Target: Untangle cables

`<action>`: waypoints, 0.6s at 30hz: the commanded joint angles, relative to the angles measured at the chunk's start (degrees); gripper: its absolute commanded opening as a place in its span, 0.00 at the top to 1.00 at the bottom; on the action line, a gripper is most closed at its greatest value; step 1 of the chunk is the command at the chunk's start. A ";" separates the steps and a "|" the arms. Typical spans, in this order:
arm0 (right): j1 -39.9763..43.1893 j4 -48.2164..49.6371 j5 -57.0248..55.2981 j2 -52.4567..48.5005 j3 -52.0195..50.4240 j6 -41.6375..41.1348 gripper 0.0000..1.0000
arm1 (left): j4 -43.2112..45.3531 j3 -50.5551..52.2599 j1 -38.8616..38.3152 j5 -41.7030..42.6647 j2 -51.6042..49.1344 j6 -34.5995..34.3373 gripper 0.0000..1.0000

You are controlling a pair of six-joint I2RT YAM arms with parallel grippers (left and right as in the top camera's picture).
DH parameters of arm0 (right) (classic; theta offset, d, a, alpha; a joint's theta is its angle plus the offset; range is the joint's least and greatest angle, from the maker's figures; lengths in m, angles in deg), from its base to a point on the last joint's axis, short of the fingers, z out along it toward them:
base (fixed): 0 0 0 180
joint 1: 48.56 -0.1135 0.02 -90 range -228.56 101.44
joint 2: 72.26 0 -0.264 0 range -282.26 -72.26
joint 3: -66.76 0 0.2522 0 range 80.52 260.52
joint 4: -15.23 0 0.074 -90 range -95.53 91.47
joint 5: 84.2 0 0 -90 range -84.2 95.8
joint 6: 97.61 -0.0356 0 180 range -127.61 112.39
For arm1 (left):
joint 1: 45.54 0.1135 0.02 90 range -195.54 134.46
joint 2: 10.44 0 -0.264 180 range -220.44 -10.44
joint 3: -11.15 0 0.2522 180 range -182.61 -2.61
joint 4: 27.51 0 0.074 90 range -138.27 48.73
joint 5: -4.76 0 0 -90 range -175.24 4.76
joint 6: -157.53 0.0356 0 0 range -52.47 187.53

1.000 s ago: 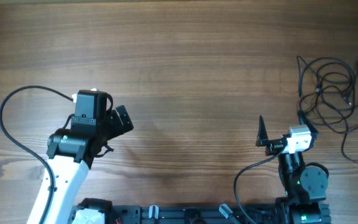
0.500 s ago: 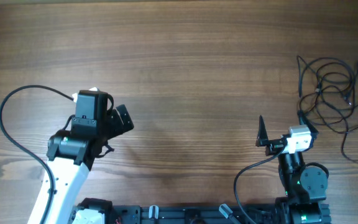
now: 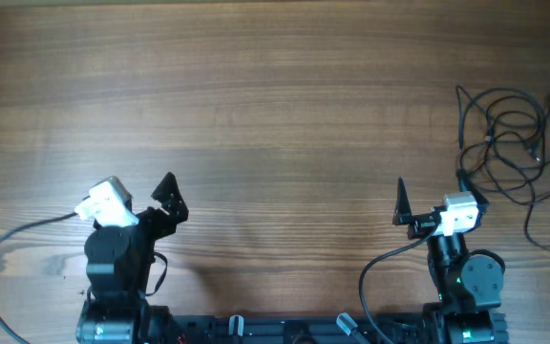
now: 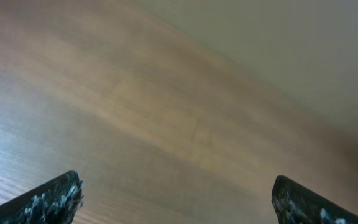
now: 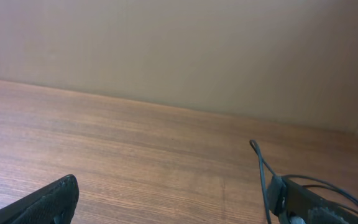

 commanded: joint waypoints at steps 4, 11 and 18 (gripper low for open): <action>-0.11 0.17 0.55 0.52 -0.04 0.52 0.00 | 11.69 8.85 2.69 1.97 13.05 1.14 0.00; -0.11 0.17 0.55 0.52 -0.04 0.52 0.00 | 27.23 16.02 2.82 2.01 17.73 1.36 0.00; -0.11 0.17 0.55 0.52 -0.04 0.52 0.00 | 27.52 16.98 2.71 7.76 17.73 16.65 0.00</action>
